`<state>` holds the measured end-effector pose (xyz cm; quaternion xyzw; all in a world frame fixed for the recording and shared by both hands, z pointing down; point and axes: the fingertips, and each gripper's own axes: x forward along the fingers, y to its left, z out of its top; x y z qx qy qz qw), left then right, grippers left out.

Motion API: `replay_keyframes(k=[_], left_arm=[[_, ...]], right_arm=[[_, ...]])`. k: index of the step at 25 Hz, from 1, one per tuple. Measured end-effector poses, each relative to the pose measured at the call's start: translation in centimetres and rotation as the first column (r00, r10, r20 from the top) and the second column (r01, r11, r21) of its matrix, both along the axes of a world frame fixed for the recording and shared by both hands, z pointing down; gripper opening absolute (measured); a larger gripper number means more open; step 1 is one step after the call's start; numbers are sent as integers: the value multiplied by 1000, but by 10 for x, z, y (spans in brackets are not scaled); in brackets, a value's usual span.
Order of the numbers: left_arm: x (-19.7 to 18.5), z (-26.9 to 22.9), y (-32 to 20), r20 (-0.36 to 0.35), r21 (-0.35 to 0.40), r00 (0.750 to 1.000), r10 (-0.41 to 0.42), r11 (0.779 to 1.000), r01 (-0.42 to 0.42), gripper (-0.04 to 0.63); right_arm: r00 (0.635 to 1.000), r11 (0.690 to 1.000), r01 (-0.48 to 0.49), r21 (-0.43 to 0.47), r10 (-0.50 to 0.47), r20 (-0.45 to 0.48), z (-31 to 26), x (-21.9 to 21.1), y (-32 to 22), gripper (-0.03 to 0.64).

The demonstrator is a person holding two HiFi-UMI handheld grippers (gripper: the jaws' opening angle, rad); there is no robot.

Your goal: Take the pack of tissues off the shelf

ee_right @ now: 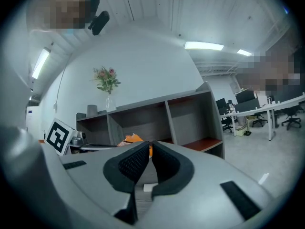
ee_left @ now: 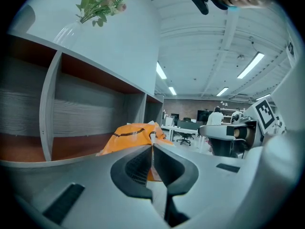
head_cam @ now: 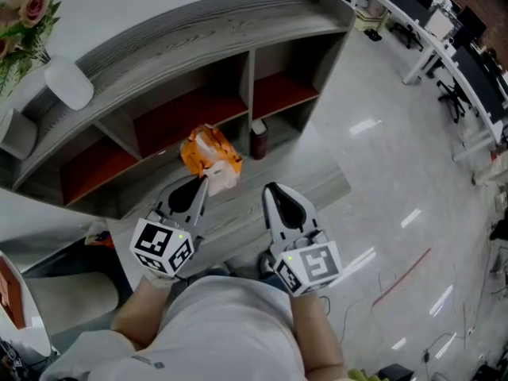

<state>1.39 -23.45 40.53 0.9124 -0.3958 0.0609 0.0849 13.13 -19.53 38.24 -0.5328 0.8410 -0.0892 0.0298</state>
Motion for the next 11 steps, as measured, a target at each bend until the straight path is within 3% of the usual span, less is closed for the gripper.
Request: replay_keyframes(k=[11], left_arm=[[-1,0,-2,2,1,1000,-11,1000,11,20]], right_arm=[[1000,1000,10,5,-10,-10,-3,-1,-4,31]])
